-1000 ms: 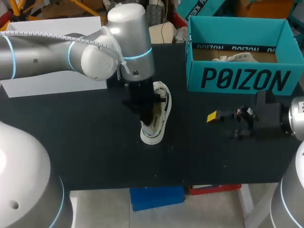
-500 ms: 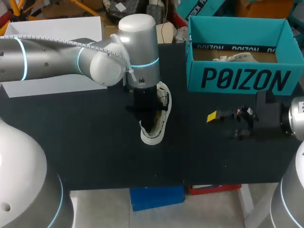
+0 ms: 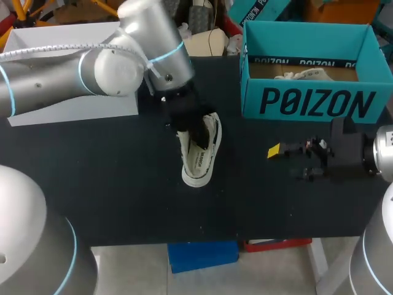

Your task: Take the shoe out of the shoebox, open the shoe tongue, remove and reinsert the insole, then place the shoe into the shoebox

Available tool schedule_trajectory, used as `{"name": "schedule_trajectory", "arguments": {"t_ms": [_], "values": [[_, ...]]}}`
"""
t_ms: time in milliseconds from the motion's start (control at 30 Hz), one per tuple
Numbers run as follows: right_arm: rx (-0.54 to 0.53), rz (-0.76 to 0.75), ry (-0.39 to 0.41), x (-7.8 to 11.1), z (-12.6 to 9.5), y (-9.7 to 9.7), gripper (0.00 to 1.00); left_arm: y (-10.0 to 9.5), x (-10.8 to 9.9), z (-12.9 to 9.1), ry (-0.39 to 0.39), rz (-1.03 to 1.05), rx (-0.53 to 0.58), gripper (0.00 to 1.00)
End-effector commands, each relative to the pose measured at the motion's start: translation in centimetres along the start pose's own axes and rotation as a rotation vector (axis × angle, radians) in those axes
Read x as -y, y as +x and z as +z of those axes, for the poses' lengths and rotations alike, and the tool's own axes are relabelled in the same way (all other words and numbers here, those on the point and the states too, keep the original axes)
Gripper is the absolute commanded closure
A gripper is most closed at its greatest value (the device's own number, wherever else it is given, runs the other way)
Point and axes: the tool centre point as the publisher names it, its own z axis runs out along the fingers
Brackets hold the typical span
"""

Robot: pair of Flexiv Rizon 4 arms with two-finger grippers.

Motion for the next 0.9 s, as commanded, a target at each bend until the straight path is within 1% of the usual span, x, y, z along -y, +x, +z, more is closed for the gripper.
{"name": "schedule_trajectory", "arguments": {"t_ms": [33,100,167,267,467,533,667,733,800,900], "values": [[0.001,0.0,0.001,0.0,0.0,0.0,0.0,0.7,1.0,-4.2,-0.032,-0.031,0.157,1.0],[0.001,0.0,0.001,0.0,0.0,0.0,0.0,0.5,0.7,-5.1,-0.065,-0.043,0.176,1.0],[0.001,0.0,0.001,0.0,0.0,0.0,0.0,0.3,0.3,-5.8,-0.073,-0.085,0.223,1.0],[0.001,0.0,0.001,0.0,0.0,0.0,0.0,0.1,-0.3,-6.6,-0.105,-0.133,0.252,1.0],[0.001,0.0,0.001,0.0,0.0,0.0,0.0,-0.1,-2.1,-7.8,-0.161,-0.214,0.28,1.0],[0.001,0.0,0.001,0.0,0.0,0.0,0.0,-0.1,-2.9,-8.2,-0.189,-0.236,0.276,1.0],[0.001,0.0,0.001,0.0,0.0,0.0,0.0,0.0,-4.8,-8.6,-0.22,-0.267,0.275,1.0],[0.001,0.0,0.001,0.0,0.0,0.0,0.0,0.0,-5.7,-8.6,-0.222,-0.279,0.276,1.0],[0.001,0.0,0.001,0.0,0.0,0.0,0.0,0.1,-6.9,-8.6,-0.243,-0.282,0.258,1.0],[0.001,0.0,0.001,0.0,0.0,0.0,0.0,0.1,-8.0,-8.4,-0.26,-0.285,0.231,1.0]]}}
